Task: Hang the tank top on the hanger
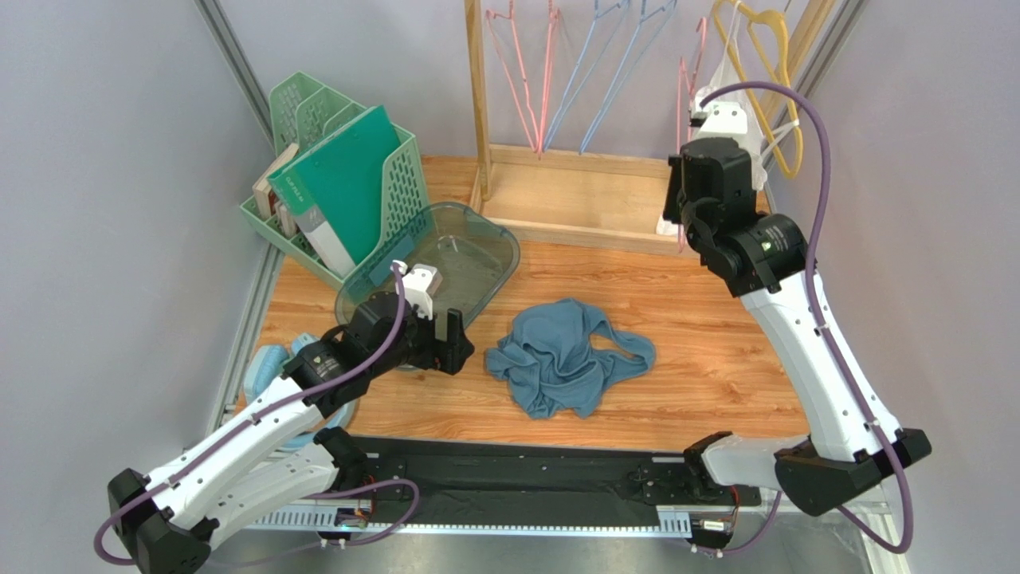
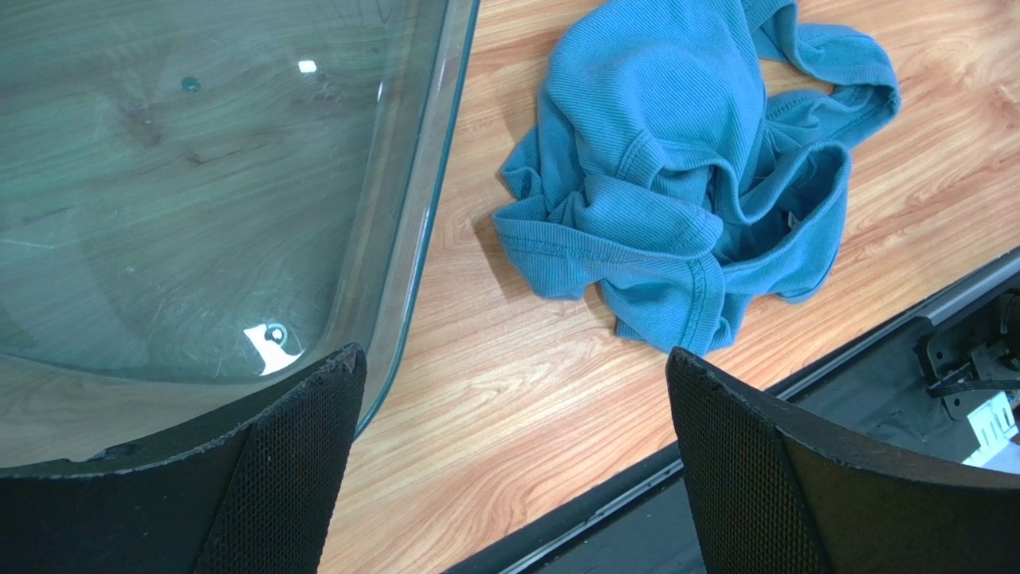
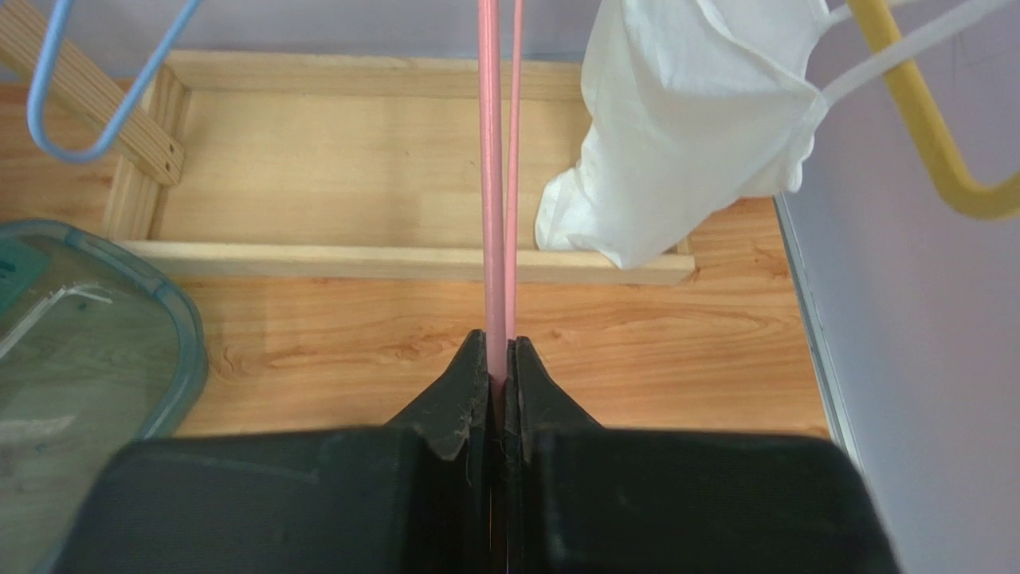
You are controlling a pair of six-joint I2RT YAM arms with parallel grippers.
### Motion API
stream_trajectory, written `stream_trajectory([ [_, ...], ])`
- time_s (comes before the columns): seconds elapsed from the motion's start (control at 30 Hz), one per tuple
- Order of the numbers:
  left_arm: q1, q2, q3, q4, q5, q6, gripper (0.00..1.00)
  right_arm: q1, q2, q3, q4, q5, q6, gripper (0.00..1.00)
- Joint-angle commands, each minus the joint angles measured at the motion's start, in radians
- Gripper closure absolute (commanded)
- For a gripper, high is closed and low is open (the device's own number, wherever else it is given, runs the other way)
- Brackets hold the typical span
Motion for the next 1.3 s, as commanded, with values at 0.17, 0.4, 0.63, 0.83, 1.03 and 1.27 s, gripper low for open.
stream_trajectory([
  [0.17,-0.069,0.084,0.036,0.072,0.025,-0.027,0.03,0.14,-0.162,-0.168,-0.129,0.139,0.137,1.0],
  [0.4,-0.232,0.281,0.009,0.296,0.082,-0.145,0.03,0.154,-0.288,-0.343,-0.149,0.094,0.229,1.0],
  [0.63,-0.258,0.554,0.015,0.533,0.203,-0.234,0.03,0.156,-0.327,-0.42,-0.154,0.048,0.255,1.0],
  [0.83,-0.241,0.742,0.093,0.562,0.179,-0.221,0.02,0.157,-0.365,-0.454,-0.157,0.016,0.256,1.0],
  [1.03,-0.113,0.834,0.066,0.671,0.214,-0.225,0.02,0.157,-0.411,-0.478,-0.164,-0.053,0.266,1.0],
  [1.27,-0.046,0.891,0.277,0.561,0.239,-0.053,0.02,0.159,-0.414,-0.537,-0.147,-0.122,0.272,1.0],
])
